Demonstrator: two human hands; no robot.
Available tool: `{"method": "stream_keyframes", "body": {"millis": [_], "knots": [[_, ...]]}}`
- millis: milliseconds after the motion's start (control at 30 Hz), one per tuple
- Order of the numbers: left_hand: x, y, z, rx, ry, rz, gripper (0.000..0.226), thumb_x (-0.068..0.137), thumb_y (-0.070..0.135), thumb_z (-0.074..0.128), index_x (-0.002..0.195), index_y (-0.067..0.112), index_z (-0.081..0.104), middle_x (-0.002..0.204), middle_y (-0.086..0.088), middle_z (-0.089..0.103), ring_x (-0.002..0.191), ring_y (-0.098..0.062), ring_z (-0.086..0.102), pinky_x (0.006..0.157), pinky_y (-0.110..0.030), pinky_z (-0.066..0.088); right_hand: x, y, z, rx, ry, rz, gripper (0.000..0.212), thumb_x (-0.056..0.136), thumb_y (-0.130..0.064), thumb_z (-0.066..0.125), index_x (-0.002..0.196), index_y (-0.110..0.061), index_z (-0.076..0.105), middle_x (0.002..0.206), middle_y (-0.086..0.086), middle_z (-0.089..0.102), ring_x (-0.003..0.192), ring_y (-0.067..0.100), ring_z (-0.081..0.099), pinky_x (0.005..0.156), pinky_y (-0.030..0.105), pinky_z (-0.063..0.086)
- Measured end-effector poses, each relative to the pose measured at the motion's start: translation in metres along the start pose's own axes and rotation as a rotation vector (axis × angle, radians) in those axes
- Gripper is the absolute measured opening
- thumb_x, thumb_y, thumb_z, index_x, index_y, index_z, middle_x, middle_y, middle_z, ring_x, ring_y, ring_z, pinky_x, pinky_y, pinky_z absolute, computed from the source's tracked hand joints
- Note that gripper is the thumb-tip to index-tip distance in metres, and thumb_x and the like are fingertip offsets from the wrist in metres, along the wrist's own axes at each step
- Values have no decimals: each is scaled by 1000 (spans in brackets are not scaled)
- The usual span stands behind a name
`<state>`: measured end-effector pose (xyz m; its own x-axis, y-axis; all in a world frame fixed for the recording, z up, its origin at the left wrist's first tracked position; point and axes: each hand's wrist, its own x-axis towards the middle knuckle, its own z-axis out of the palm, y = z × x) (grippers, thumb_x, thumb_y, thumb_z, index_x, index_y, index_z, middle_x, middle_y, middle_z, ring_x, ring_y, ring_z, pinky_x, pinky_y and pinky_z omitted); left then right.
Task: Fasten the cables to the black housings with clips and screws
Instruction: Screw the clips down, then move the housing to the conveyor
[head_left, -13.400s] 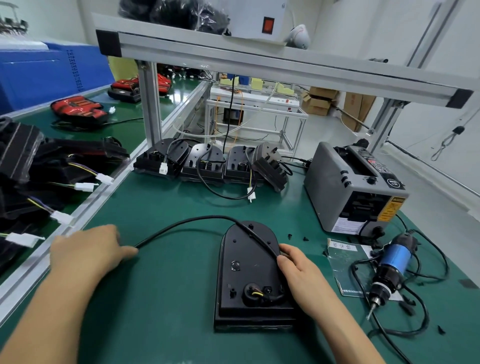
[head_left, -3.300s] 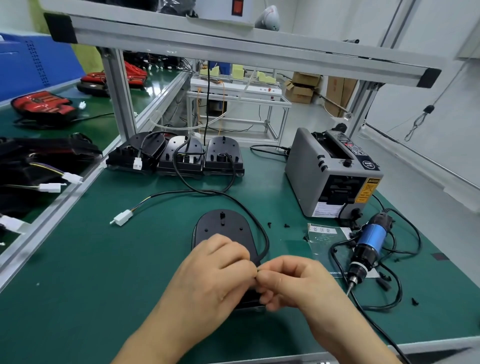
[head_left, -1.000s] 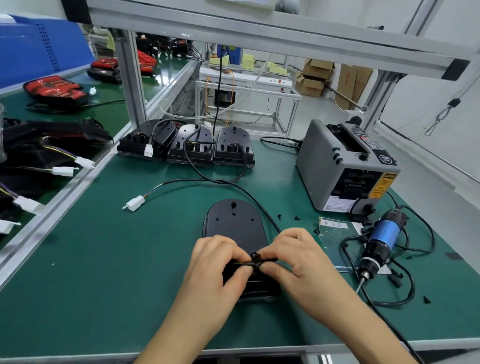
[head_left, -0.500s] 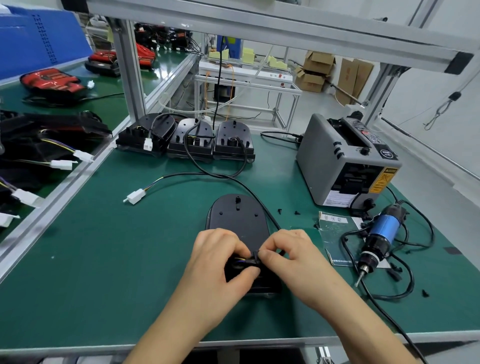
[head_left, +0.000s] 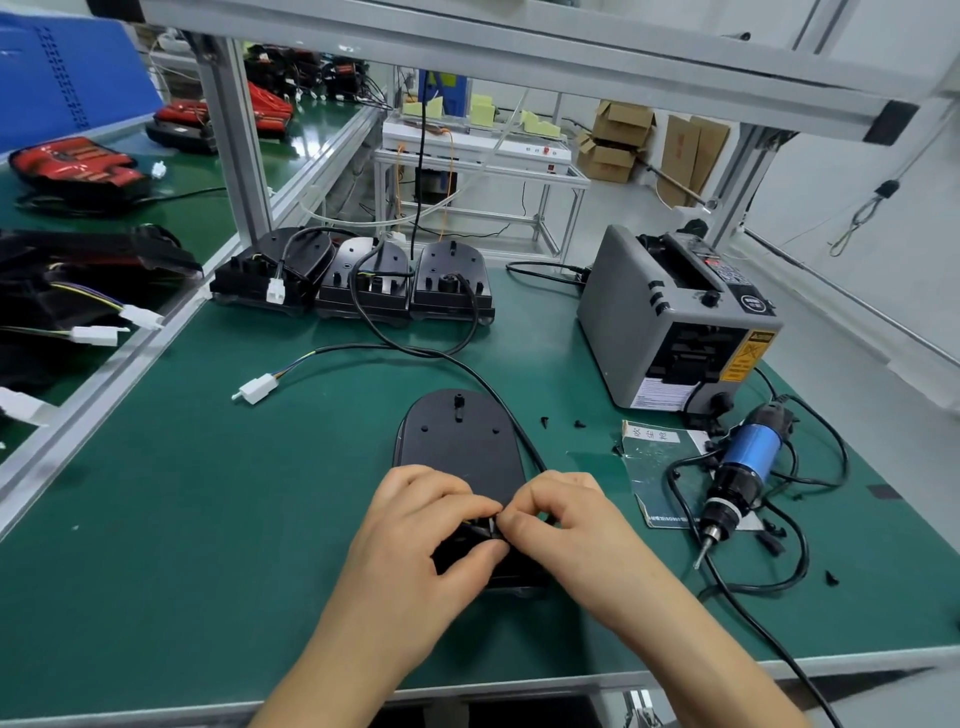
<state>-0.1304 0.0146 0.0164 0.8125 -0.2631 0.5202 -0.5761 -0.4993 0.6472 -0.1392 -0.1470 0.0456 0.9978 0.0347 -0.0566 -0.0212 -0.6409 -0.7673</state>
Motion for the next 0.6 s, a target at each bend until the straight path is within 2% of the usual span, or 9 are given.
{"method": "stream_keyframes", "body": {"millis": [67, 133, 233, 333, 467, 600], "knots": [[-1, -1, 1, 4, 8, 1, 25, 72, 40, 67, 88, 23, 74, 87, 17, 60, 95, -4, 47, 85, -11, 35, -1, 1, 0, 4, 13, 1, 21, 82, -32, 62, 62, -36, 57, 79, -19, 55, 102, -1, 39, 88, 23, 35], [-1, -2, 1, -1, 14, -8, 24, 71, 37, 71, 89, 22, 75, 88, 16, 61, 95, -4, 47, 86, -11, 36, -3, 1, -1, 38, 15, 19, 15, 79, -34, 65, 66, -36, 59, 85, -16, 56, 100, -2, 42, 81, 20, 36], [-2, -2, 1, -16, 17, -13, 28, 73, 43, 65, 90, 23, 74, 90, 19, 61, 97, -2, 48, 87, -11, 36, 6, 6, -19, 30, 83, -8, 18, 81, -24, 68, 67, -33, 61, 80, -14, 62, 81, -5, 53, 73, 16, 36], [-4, -3, 2, -26, 21, -27, 26, 73, 42, 65, 91, 25, 74, 91, 22, 59, 99, 0, 48, 88, -10, 35, 32, 21, -59, -246, 239, 90, 23, 86, -18, 61, 70, -33, 57, 79, -16, 61, 73, -2, 54, 70, 23, 39], [-4, -3, 3, -18, 16, -38, 22, 72, 38, 69, 90, 27, 74, 90, 23, 59, 101, 0, 47, 89, -8, 33, 67, 49, -89, -609, 190, 297, 14, 87, -20, 55, 77, -23, 64, 87, -3, 69, 81, 17, 60, 65, 25, 40], [-4, -4, 3, -10, 15, -45, 21, 71, 33, 71, 91, 28, 73, 91, 24, 58, 103, 2, 46, 90, -6, 32, 87, 62, -84, -703, 191, 335, 29, 84, -33, 62, 63, -13, 56, 70, 7, 63, 73, 27, 59, 57, 27, 38]]}}
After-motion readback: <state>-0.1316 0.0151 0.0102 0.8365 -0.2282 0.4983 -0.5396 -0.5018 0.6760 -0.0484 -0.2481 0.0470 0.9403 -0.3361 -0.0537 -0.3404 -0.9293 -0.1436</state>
